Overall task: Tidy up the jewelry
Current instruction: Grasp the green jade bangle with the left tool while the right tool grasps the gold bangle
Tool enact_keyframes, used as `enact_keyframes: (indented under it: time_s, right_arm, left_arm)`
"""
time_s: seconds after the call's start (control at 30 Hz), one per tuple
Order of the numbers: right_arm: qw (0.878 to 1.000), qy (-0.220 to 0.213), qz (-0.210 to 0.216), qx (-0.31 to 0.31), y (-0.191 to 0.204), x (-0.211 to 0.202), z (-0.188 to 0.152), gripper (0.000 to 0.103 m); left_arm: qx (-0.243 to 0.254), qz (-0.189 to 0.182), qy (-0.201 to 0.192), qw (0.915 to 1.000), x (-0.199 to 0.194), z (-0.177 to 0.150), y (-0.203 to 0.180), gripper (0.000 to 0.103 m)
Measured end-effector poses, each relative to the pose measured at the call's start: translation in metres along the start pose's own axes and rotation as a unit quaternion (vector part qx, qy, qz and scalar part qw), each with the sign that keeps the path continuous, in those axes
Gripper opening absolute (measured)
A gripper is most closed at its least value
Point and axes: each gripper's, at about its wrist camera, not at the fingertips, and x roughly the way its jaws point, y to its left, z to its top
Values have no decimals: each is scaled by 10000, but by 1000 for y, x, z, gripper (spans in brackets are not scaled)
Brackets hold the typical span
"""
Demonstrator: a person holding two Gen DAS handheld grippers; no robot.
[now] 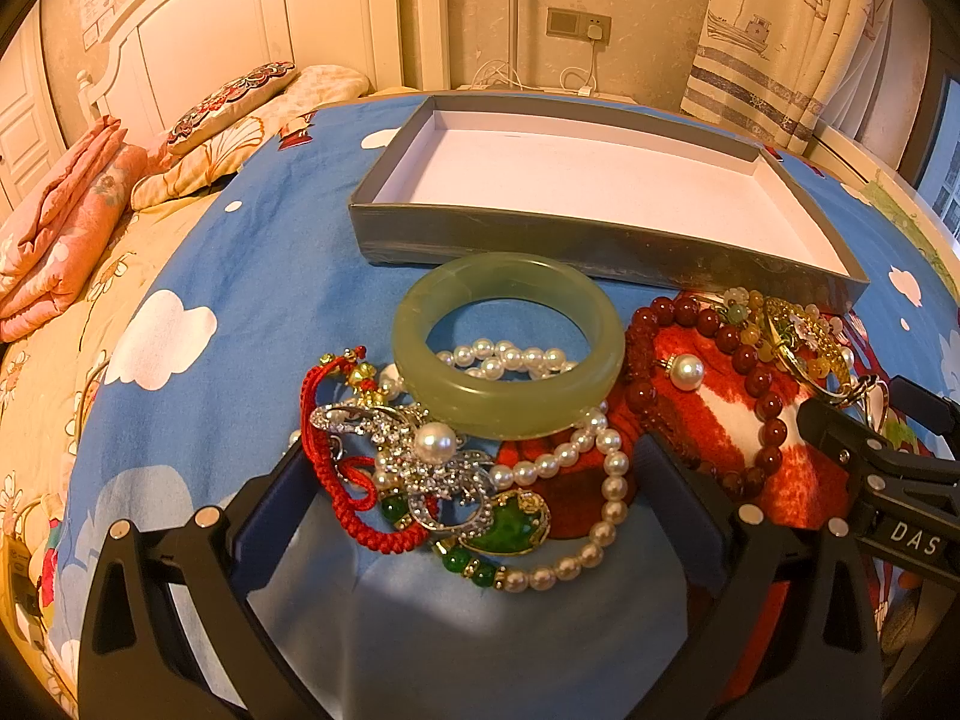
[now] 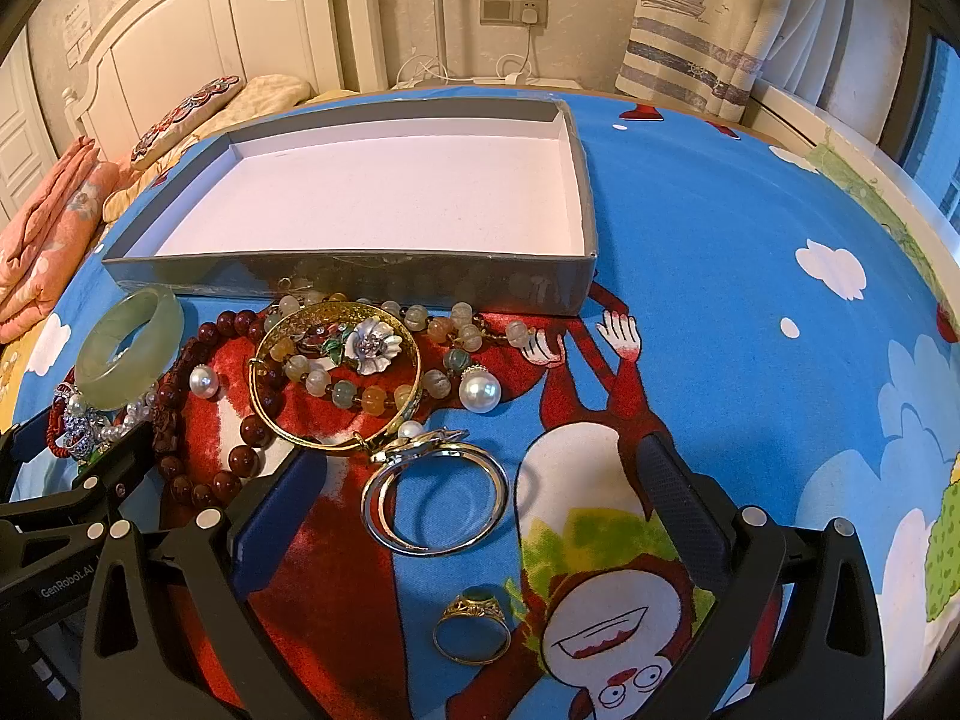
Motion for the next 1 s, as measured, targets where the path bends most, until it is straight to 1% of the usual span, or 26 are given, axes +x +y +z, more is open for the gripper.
enact_keyframes:
  time_s: [0.17,0.23,0.33,0.4,0.43,0.53,0.57,0.6,0.63,0.67,0.7,0.73,0.77,0.8,0.83,0.87,0.9,0.93,1.0]
  right_arm:
    - [10000,15,33,-31,-1,0,0,99]
    - [9999,64,100,-113,-1,-2,1,99]
    - [9987,153,329,-357,-2,-7,1,99]
    - [9975,-2,484,-507,-2,-16,-3,99]
    - [9961,-237,595,-607,-2,-26,-5,99]
    - [9903,-690,868,-839,-5,-40,-7,99]
    - [9884,-746,1032,-828,-8,-42,-5,99]
    - [9861,-705,1275,-801,-10,-41,-3,99]
    - [9845,-657,1432,-773,-12,-41,-1,99]
    - [9816,-594,1647,-763,-12,-39,2,96]
    - [9779,-537,1827,-864,-9,-38,4,93]
    - [9732,-445,1970,-1098,-1,-36,7,81]
    - [9711,-423,1977,-1267,5,-38,7,75]
    - [9686,-417,2000,-1416,11,-38,8,70]
    - [9658,-389,2070,-1511,16,-37,9,60]
    - [9623,-304,2203,-1568,21,-35,12,51]
    - [9595,-227,2318,-1585,24,-33,14,47]
    - [9582,-184,2369,-1591,24,-31,14,42]
    - [9577,-174,2355,-1645,28,-30,20,37]
  left_arm:
    - [14,-9,32,10000,-1,-2,1,101]
    - [65,-38,96,9999,-1,-2,3,101]
    - [194,-157,223,9994,3,1,7,101]
    - [246,-262,241,9991,3,1,8,101]
    - [226,-392,214,9987,-1,-3,13,101]
    - [30,-725,41,9974,-13,-9,25,101]
    - [-46,-798,-78,9968,-20,-13,31,101]
    - [-72,-807,-155,9966,-24,-15,34,101]
    - [-78,-748,-273,9968,-30,-19,39,101]
    - [-53,-655,-354,9972,-34,-21,42,100]
    - [-21,-570,-418,9975,-37,-22,44,96]
    - [10,-507,-462,9976,-40,-23,49,89]
    - [12,-465,-459,9979,-42,-22,53,85]
    - [1,-453,-427,9981,-43,-20,57,76]
    - [-12,-479,-395,9981,-43,-17,61,68]
    - [-29,-512,-376,9980,-43,-15,64,65]
    - [-55,-540,-363,9979,-43,-13,67,62]
    - [-82,-543,-365,9978,-43,-10,70,62]
    - [-107,-539,-389,9977,-43,-7,73,62]
